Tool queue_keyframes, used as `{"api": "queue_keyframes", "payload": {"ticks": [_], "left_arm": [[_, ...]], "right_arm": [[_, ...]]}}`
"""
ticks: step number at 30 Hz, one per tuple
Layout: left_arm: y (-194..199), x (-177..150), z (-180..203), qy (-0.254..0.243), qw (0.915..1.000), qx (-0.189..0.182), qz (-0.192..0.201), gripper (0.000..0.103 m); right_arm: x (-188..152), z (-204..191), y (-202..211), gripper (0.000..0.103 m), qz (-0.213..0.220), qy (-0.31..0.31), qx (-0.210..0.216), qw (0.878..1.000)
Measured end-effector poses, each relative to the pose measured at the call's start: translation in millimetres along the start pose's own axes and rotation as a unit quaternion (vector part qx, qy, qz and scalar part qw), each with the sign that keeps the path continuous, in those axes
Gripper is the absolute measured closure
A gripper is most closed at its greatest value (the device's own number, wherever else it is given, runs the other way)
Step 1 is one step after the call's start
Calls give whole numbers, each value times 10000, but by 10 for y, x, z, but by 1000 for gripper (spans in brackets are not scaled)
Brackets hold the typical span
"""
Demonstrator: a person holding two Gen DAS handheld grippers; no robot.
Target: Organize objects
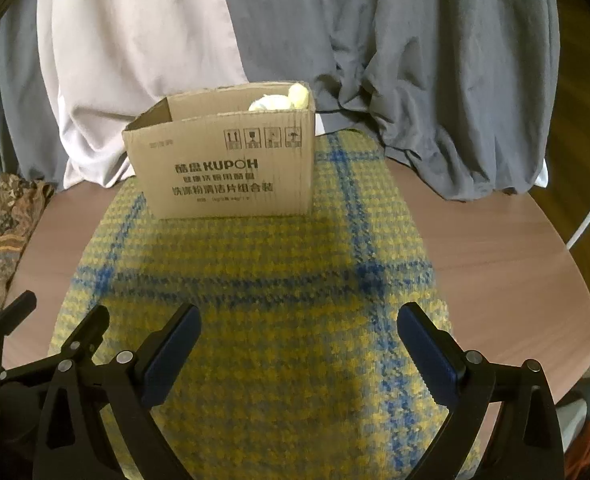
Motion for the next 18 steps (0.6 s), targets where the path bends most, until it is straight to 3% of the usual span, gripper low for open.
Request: {"api": "queue_keyframes", "payload": {"ticks": [18], "left_arm": [[-94,-201,2,-13,9997,-22,-235,4]], "right_arm": [[-304,27,-168,4,-406,-109,88,9991]]}}
Point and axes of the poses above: each gripper's, at about its wrist camera, not at the fingertips, and y roughly against the way its jaws point, z to its right, x to its top, the point moved 9 cm from there along -y, roughly the way its jaws point, and after that the axes turned 2 degrees about -x, right-handed, at the moved point
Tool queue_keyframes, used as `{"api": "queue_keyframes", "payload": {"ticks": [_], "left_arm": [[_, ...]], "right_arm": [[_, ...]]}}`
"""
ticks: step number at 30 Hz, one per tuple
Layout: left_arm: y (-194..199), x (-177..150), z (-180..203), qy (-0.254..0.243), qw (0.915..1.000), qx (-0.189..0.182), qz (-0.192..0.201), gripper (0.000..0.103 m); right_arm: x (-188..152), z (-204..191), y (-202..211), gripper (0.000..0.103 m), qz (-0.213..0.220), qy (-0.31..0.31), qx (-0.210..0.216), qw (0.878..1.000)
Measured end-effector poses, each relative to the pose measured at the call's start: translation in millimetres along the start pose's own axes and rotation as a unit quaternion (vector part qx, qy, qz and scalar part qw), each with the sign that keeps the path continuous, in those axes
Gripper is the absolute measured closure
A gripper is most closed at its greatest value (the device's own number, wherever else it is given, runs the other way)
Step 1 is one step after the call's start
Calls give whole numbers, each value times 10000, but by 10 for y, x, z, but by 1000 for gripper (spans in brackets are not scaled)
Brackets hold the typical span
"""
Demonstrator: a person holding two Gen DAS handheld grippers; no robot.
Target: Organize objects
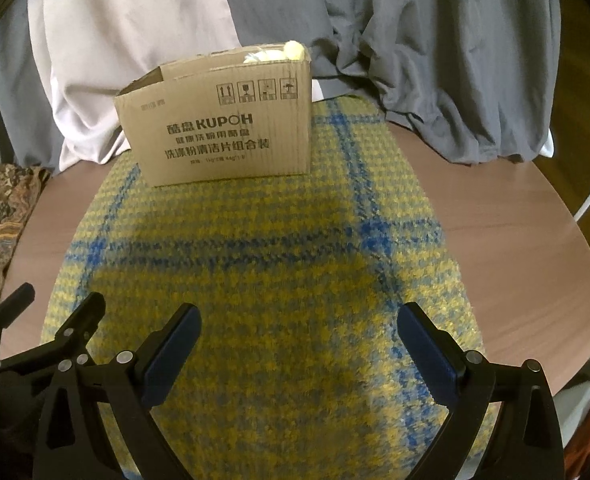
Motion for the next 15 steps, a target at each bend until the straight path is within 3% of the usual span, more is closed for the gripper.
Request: {"api": "queue_keyframes", "payload": {"ticks": [15], "left_arm": [[-60,-38,73,-43,9998,-185,-59,4]], "right_arm": [[-18,47,-56,4,-75,-51,-53,9999]]}}
Point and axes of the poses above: each gripper's, at about its wrist camera, not at the fingertips, and y roughly against the way its jaws point, z to its right, x to its top, the point moved 9 cm from there along -y, roughly the way its jaws point, and after that the axes turned 2 degrees about -x, right-handed, at the moved point
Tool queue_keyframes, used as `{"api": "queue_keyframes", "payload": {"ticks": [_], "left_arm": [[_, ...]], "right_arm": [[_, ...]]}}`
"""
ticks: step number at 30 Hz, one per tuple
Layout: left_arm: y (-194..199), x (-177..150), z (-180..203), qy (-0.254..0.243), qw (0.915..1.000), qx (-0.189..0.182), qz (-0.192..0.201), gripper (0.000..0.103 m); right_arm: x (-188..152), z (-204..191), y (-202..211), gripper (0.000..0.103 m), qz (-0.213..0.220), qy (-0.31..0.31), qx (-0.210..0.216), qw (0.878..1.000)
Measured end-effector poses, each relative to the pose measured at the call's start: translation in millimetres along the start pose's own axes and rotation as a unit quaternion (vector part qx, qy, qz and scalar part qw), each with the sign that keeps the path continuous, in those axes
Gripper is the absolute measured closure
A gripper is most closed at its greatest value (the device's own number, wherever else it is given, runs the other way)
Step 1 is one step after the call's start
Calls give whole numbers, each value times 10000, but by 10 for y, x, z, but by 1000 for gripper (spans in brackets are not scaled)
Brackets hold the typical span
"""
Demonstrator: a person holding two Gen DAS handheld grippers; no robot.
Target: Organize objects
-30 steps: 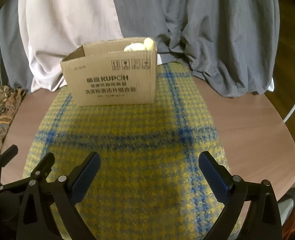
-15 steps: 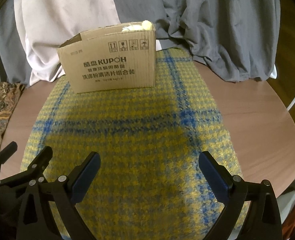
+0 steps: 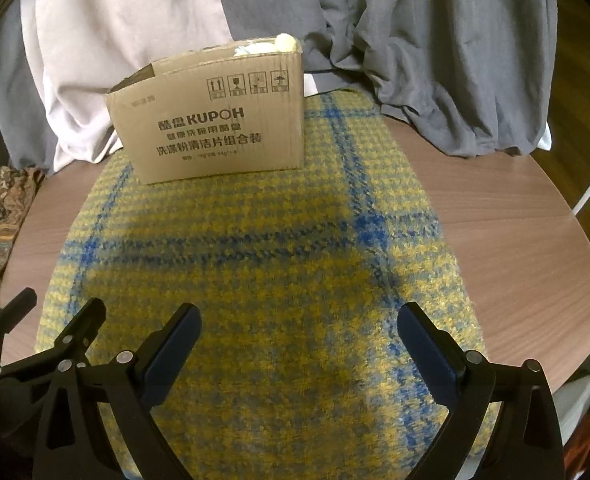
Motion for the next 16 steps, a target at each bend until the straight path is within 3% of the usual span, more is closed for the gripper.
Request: {"api": "queue_keyframes", "payload": {"ticks": [16], "left_arm": [[-25,-10,33,-27,9999,-104,-1,4]], "right_arm": [[6,40,-37,4,-6,-27,-35,10000]]}}
Point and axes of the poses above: each gripper's, at about its wrist camera, not at the fingertips, and y roughly against the way its jaws point, z to its right, x to its top, the point moved 9 cm from there along -y, roughly the way its jaws point, and after that the axes turned 2 degrees about -x, right-handed, at the moved point
